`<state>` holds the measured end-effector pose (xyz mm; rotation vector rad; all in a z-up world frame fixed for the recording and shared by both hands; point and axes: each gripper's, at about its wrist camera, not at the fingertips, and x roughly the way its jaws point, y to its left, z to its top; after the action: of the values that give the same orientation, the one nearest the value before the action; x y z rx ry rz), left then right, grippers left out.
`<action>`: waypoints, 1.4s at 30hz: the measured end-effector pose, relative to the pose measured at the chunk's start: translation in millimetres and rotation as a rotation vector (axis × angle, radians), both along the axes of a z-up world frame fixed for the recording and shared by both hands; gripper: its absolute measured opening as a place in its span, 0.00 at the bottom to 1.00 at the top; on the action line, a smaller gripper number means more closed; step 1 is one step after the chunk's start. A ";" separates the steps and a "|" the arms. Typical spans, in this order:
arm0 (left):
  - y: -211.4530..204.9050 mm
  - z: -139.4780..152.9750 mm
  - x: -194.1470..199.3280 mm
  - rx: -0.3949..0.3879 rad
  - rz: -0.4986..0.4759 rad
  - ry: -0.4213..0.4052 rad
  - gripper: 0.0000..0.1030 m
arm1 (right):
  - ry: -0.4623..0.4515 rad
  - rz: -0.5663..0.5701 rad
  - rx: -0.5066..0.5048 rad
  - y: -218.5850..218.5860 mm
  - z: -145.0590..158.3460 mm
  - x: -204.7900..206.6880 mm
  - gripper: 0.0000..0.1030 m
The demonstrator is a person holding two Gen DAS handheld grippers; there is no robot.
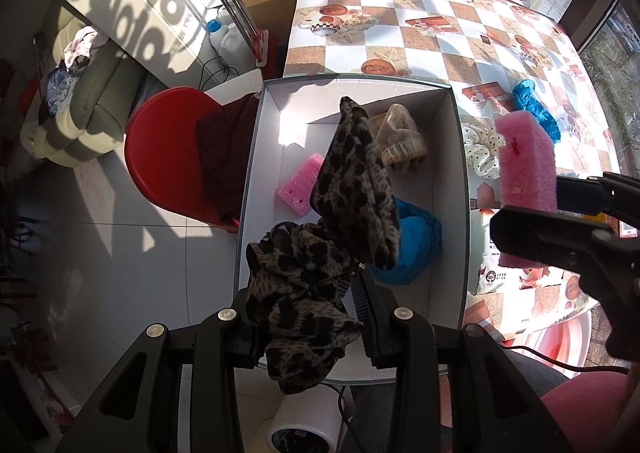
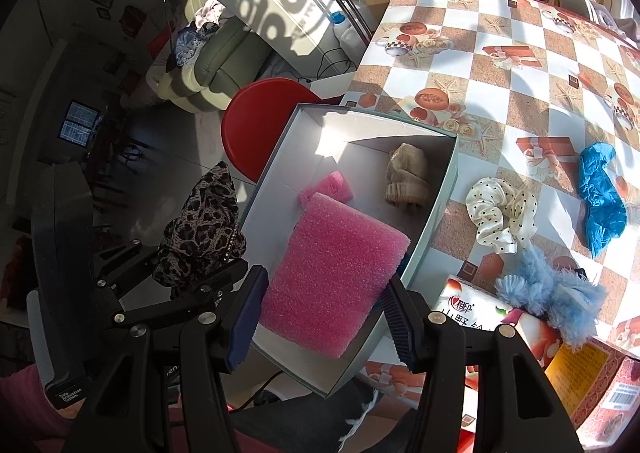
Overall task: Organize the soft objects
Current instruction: 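Hold the foam block and leopard cloth above the box with both tools, then open the left tool to drop the leopard cloth while the right tool releases the foam block, then grasp the red-striped knit hat with the right tool while the left tool reaches the blue fabric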
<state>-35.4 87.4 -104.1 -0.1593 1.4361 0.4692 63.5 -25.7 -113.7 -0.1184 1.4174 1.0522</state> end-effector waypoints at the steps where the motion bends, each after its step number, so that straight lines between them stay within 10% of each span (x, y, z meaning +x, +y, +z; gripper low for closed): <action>1: 0.8 -1.4 -0.2 -0.002 0.002 0.001 0.39 | 0.001 -0.001 -0.006 -0.3 -0.8 -0.1 0.56; 22: 13.1 -26.2 -13.7 -0.081 0.016 -0.042 0.40 | -0.049 0.011 -0.111 26.9 -1.0 -3.0 0.57; 26: 14.4 -25.5 -17.6 -0.106 0.017 -0.058 0.76 | -0.058 0.014 -0.105 35.3 3.9 -4.5 0.62; 29: 15.5 -22.6 -20.2 -0.116 0.019 -0.081 0.82 | -0.061 -0.001 -0.105 36.0 4.8 -4.3 0.97; 32: 19.6 -18.2 -21.6 -0.130 0.041 -0.108 1.00 | -0.050 -0.029 -0.114 32.3 4.1 -1.0 0.98; 42: 5.3 13.1 17.7 -0.175 -0.056 -0.205 1.00 | -0.016 -0.229 -0.170 -45.0 14.9 47.5 0.98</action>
<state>-17.6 92.7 -91.0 -0.2984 1.2757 0.2722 111.0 -70.7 -98.8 -0.0858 1.4668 0.7413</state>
